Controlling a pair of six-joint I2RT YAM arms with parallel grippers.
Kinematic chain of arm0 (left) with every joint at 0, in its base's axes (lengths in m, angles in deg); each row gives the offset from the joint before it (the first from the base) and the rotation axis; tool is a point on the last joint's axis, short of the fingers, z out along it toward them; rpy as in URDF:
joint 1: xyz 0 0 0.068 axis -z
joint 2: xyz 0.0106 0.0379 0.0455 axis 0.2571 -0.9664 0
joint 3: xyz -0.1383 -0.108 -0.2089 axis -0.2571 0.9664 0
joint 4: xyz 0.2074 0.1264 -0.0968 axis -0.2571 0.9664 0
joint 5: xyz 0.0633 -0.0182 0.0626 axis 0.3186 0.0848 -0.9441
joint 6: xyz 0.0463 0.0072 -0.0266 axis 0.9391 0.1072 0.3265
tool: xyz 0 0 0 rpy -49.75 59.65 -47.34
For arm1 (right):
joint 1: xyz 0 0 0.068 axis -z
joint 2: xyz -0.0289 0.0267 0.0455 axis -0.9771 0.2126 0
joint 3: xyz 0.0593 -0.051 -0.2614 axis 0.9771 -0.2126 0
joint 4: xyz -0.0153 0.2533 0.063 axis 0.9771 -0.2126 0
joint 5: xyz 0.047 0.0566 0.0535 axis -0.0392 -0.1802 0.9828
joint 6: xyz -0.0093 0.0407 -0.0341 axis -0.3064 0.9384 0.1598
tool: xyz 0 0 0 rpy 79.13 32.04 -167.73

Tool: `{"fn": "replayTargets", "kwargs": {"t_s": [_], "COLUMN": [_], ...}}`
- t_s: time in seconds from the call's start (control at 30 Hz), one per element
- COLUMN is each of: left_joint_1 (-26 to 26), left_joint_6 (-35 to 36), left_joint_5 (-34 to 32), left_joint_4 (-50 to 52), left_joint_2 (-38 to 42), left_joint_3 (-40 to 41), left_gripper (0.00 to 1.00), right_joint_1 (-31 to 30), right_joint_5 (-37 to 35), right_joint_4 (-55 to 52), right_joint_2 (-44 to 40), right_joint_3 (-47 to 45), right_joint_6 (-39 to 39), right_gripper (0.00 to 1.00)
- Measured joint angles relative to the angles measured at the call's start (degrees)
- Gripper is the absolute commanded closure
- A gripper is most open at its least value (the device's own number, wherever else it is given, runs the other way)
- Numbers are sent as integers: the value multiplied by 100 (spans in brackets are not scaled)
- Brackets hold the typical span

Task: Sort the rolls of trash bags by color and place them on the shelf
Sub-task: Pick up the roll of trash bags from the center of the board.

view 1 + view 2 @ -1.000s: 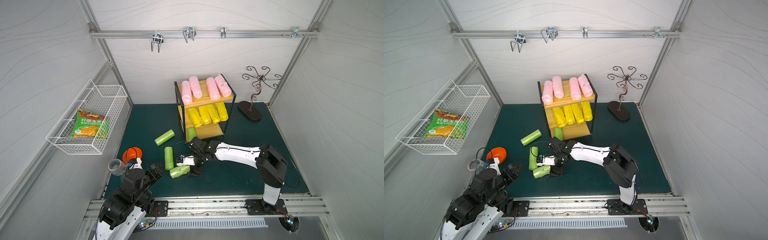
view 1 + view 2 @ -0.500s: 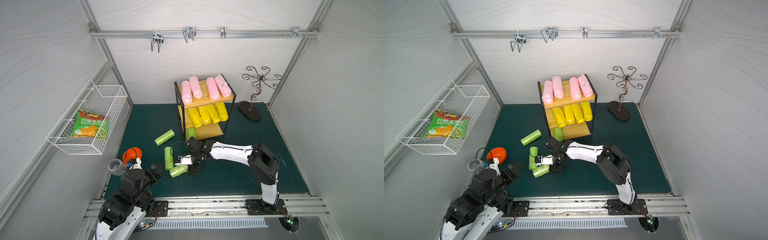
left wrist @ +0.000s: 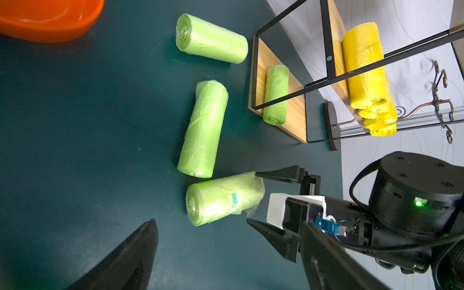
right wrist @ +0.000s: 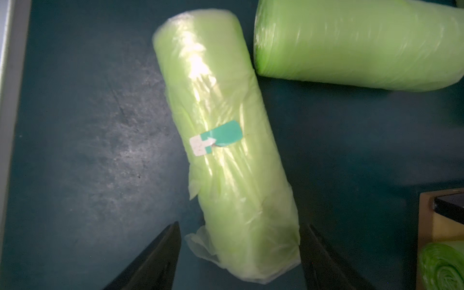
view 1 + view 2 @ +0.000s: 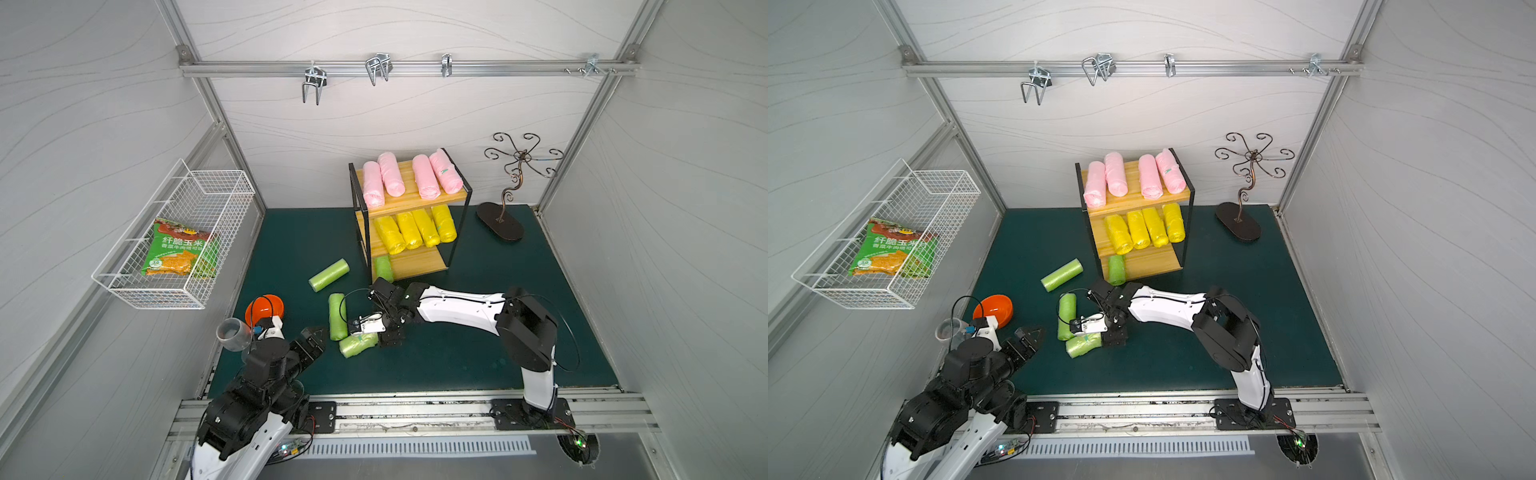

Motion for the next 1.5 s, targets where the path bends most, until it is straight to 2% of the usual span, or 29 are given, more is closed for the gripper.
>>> {"fn": "replayTargets", "kwargs": {"t_s": [0.27,0.5,0.73,1.07,1.23,1.33,1.4,1.47,1.5], "left_joint_1": [0,0,0,0,0,0,0,0,0], "left_joint_6": [-2,-2,-2,-4,-4,-7,-7,-4,-7], "left_joint_5": [-2,-2,0,0,-2,0,0,-2,-2], "left_joint_4": [0,0,0,0,0,0,0,0,0], "left_joint_2": [0,0,0,0,0,0,0,0,0], "left_joint_3": [0,0,0,0,0,0,0,0,0], "left_gripper": [7,7,7,7,7,8,8,8,8], "right_joint_1": [-116,-151,-164,-120,-70,-55,-31,7,33], "right_joint_5": [-197,-188,-188,-127,-83,-98,-63,-28,4], "right_joint_4": [4,28,20,179,190,125,44,17,13], "right_joint_2": [2,170,533,468,446,446,446,433,422], "right_joint_3": [15,98,289,59,2,15,81,107,107], "right_joint_6": [-221,-293,-273,127,319,485,651,789,885], "right_gripper": [15,15,18,27,40,64,86,100,100]}}
